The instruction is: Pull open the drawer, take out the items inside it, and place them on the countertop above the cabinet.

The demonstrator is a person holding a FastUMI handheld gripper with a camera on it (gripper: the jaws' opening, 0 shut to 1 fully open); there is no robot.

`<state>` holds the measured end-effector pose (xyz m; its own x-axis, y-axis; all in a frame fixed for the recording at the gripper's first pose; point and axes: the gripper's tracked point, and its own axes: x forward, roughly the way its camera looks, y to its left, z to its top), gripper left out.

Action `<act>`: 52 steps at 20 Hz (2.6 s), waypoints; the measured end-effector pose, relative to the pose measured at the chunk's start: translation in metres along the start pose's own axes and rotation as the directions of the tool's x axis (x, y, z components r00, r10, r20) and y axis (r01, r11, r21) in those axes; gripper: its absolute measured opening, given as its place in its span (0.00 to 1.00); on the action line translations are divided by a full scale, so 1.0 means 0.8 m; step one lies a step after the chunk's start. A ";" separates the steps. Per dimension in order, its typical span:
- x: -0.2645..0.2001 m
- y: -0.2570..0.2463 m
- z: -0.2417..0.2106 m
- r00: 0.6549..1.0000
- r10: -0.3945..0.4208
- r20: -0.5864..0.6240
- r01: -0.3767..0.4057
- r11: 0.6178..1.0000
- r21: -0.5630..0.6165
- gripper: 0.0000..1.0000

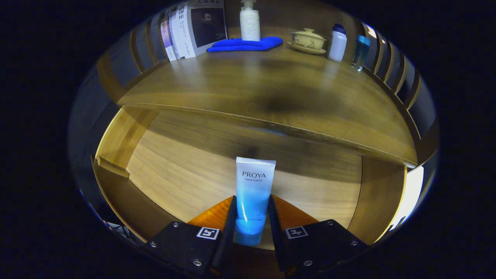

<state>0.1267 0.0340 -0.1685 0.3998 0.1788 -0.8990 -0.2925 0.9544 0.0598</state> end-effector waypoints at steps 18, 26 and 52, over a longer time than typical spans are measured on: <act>-0.086 0.000 0.045 0.951 0.017 0.308 -0.041 0.997 0.072 0.47; -0.117 -0.012 0.118 0.911 0.002 0.412 -0.050 0.993 0.106 0.47; -0.118 -0.046 0.210 0.762 -0.226 0.607 0.193 0.974 0.120 0.95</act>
<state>0.2454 0.0221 -0.0130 0.8980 0.0657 -0.4350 -0.1034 0.9926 -0.0636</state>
